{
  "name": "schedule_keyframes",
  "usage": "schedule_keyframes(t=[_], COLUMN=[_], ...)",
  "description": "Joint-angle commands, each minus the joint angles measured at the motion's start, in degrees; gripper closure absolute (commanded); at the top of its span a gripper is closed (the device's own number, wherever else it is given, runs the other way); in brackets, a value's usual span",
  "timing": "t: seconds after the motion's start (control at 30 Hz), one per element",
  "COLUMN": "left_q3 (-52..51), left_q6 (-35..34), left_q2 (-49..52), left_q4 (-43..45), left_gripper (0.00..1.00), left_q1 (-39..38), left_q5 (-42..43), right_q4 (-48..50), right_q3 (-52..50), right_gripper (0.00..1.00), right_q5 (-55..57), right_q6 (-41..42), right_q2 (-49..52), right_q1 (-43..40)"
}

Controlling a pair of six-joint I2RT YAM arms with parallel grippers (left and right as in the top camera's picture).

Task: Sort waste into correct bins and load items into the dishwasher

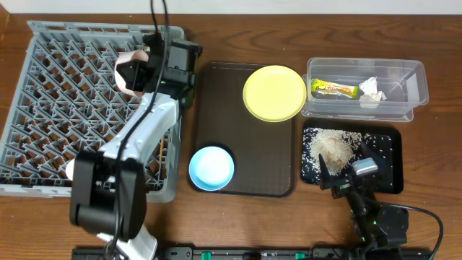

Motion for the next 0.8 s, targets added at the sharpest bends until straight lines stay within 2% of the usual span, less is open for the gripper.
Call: schedule_keyframes(t=[0.0,0.27,0.47,0.53,0.57,0.6,0.7,0.77], left_q3=[0.6,0.6,0.5,0.5,0.5,0.5,0.5,0.7], left_q6=[3.5,2.4,-2.6,-5.8,-7.6,-9.6,-15.3,-16.5], left_q2=[2.4,3.1,3.1,3.1,3.0,2.7,0.4,-2.2], left_q4=[0.6,0.2,-4.3,-6.3,-7.3,-8.6,-13.5,-17.4], left_gripper=[0.92,0.92,0.83,0.64,0.5,0.42,0.34,0.34], left_q1=[0.1,-2.4,-6.1,-6.4,-6.6,-6.8,-7.9,-9.2], left_q5=[-5.4,-6.2,-0.3,-0.3,-0.4,-0.3,1.0,7.3], right_q4=[0.0,0.0,0.0,0.0,0.0,0.0,0.0,0.0], right_q3=[-0.2,-0.2,-0.2,-0.2,-0.2,-0.2,-0.2,-0.2], right_gripper=[0.01,0.01,0.01,0.01,0.01,0.01,0.01,0.01], right_q5=[-0.4,-0.4,-0.4,-0.4,-0.4,-0.4,-0.4,-0.4], right_q6=[0.7,0.7,0.7,0.7,0.7,0.7,0.7,0.7], right_q2=[-0.3,-0.3,-0.3,-0.3,-0.3,-0.3,-0.3,-0.3], right_q1=[-0.4,-0.4,-0.4,-0.4,-0.4,-0.4,-0.4,-0.4])
